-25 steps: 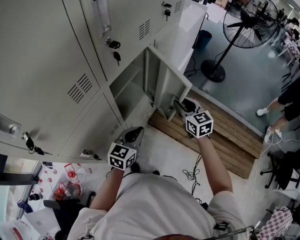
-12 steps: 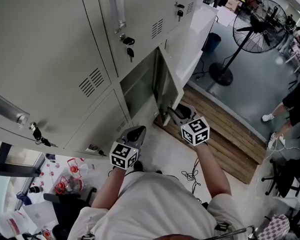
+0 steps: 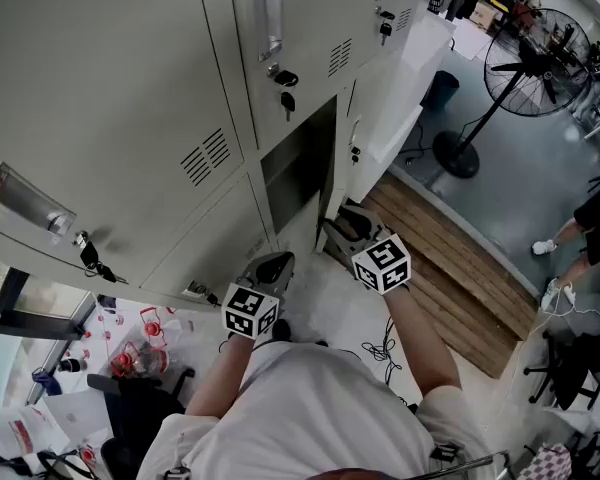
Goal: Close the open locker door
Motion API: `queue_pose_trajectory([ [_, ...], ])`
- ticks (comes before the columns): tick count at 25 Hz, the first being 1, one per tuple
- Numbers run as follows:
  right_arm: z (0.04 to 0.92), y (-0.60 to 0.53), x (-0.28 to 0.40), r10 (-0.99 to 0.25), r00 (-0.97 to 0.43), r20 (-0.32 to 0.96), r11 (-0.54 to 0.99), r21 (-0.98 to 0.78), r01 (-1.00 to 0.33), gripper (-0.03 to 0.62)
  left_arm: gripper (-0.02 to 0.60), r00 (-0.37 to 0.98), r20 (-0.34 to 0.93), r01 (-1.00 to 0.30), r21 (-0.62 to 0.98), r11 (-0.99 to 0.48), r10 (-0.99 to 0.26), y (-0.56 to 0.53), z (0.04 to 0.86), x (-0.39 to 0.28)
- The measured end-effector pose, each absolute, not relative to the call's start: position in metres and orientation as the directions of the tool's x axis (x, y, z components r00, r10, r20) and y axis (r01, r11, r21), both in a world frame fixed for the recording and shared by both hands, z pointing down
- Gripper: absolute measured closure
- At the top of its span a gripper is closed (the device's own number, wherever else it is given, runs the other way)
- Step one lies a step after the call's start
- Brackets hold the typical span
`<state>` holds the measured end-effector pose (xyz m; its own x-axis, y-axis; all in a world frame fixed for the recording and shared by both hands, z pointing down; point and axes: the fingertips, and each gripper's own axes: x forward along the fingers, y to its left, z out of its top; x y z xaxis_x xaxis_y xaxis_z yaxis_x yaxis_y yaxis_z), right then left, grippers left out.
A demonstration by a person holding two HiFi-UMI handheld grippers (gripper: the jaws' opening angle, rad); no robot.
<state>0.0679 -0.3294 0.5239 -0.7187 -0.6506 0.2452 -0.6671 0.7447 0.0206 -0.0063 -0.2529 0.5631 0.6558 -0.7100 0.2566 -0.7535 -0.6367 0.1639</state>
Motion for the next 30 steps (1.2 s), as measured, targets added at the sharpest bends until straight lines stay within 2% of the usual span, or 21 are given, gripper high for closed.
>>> queue_pose_trajectory([
  [17,0.525,-0.351,-0.004,-0.542,-0.806,0.237,0.831,0.007,-0.557,0.442,0.566,0.604,0.263,-0.797,0.162,-0.582,-0.753,-0.251,0.565,-0.033],
  [30,0.526,-0.375,-0.036,-0.516,-0.824,0.235,0.842,-0.036,-0.538,0.445,0.566,0.567,0.256,-0.824,0.168,-0.541,-0.783,-0.249,0.565,-0.047],
])
